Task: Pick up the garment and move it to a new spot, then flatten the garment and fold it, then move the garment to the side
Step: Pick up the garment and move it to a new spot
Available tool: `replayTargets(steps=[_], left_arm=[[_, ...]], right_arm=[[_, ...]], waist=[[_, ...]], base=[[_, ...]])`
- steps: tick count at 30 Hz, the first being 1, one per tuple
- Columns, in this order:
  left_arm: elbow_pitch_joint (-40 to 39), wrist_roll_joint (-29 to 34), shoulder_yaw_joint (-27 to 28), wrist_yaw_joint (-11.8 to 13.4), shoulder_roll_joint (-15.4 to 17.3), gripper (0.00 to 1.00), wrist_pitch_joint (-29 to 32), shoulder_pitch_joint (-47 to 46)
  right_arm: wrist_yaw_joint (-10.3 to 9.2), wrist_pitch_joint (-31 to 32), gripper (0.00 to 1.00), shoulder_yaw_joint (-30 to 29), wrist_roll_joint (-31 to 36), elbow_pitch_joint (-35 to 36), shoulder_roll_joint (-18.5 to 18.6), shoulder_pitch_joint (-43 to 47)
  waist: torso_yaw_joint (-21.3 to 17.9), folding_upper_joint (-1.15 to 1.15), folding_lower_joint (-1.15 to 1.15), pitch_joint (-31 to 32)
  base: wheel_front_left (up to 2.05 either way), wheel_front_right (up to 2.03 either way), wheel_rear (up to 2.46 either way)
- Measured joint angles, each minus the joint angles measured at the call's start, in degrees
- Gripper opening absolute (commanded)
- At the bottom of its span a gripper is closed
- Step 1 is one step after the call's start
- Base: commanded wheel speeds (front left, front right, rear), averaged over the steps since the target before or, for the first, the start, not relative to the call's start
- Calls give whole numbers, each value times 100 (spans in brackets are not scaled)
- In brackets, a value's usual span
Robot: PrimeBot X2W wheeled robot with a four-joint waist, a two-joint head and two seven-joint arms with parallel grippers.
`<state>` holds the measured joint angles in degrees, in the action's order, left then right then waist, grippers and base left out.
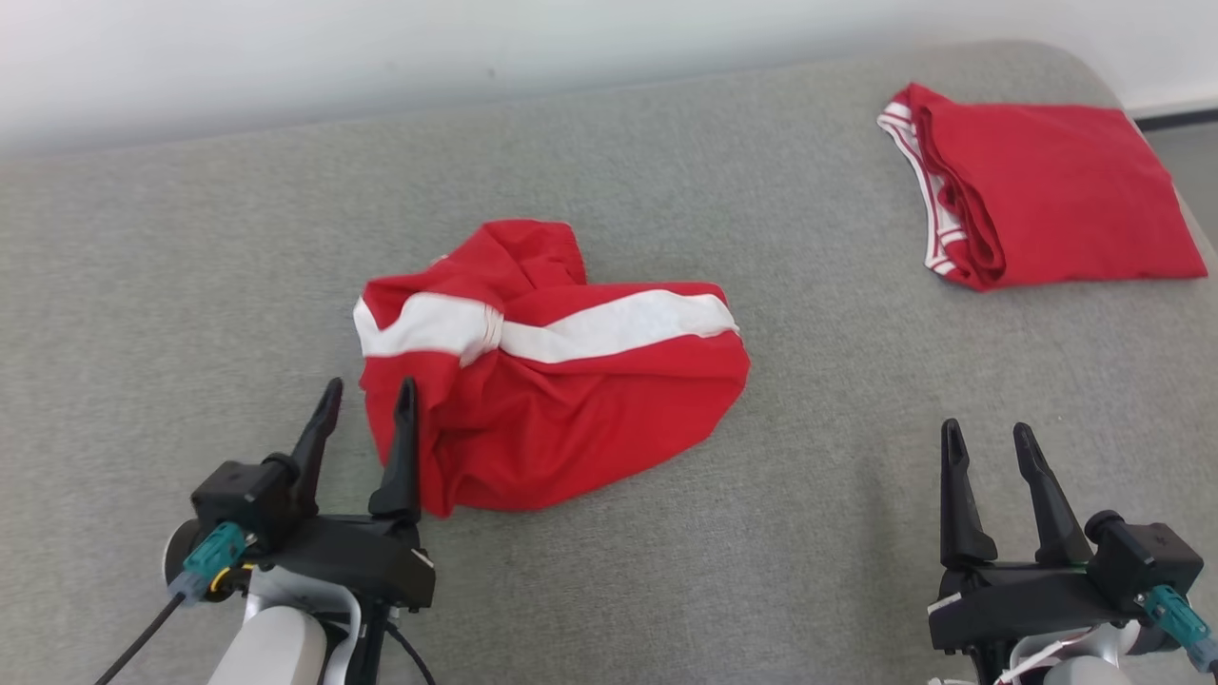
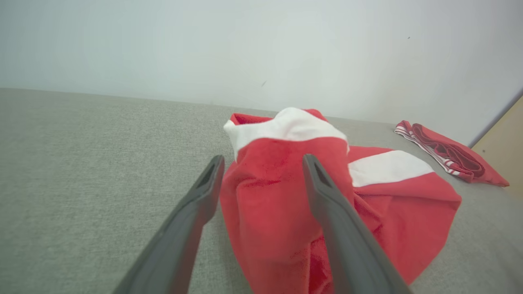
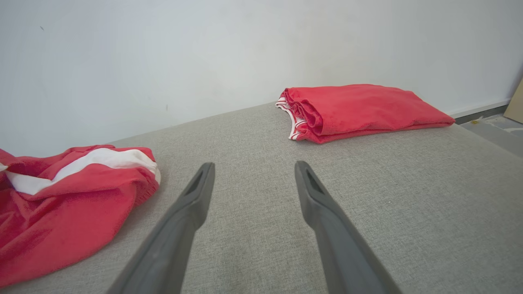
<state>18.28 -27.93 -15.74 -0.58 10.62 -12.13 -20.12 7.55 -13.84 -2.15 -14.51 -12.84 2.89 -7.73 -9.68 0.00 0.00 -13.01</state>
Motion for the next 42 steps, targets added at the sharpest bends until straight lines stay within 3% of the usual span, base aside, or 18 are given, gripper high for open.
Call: replayTargets(steps=[25,34,42], left_arm=[[-1199,661,728,215,571,100,-290,1372],[-1556,815,1020,281,424,100,-291,1989],[-1528,933,1236,115,278,100,-291,2332]], right_arm=[[0,324,100,51,37,461,105,583],[0,330,100,86,-5,498,96,833],[0,307,100,93,-63,412,74,954]], waist=[[880,0,-1,1054],[1020,0,0,1217],[1021,0,0,1316]], base=[[0,0,0],[0,0,0],[0,0,0]])
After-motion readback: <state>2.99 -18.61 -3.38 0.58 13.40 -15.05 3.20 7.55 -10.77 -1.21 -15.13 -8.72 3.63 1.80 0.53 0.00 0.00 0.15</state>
